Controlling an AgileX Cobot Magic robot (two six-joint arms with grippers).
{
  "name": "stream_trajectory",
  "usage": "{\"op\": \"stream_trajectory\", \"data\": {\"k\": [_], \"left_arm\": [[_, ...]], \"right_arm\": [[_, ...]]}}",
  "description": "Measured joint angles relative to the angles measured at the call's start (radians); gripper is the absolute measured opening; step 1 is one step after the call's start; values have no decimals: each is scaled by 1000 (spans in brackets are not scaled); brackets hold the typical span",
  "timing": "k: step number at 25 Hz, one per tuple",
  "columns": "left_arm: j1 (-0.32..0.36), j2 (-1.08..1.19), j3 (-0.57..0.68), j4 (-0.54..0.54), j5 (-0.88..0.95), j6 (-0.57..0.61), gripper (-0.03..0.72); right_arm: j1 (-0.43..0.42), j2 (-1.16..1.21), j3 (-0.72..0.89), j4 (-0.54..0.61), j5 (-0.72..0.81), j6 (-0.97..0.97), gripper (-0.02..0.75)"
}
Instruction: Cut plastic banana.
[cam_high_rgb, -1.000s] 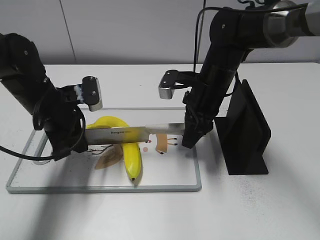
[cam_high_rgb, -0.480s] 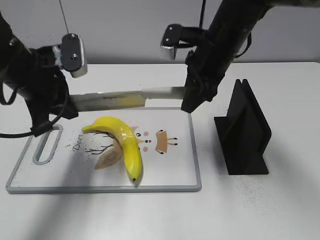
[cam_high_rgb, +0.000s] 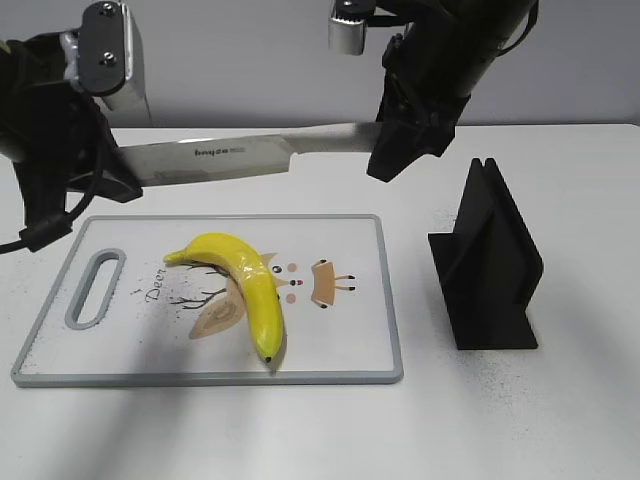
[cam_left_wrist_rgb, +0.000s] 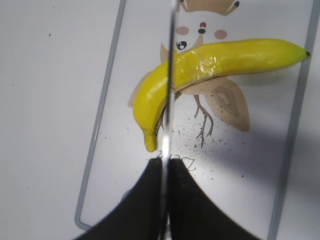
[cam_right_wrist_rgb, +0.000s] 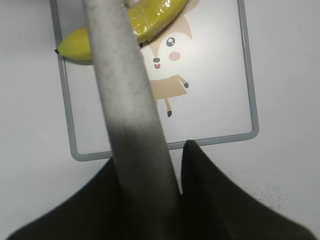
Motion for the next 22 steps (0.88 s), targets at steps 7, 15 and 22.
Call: {"op": "stream_trajectory", "data": {"k": [7, 15, 22], "left_arm": [[0, 0, 0, 0, -3, 1, 141], [0, 0, 1, -71, -60, 0, 659], [0, 0, 1, -120, -190, -66, 690]], "right_arm": [[0, 0, -1, -2, 0, 0, 233], [-4, 0, -1, -11, -6, 20, 204], [-5, -1, -9, -15, -9, 34, 162]]}}
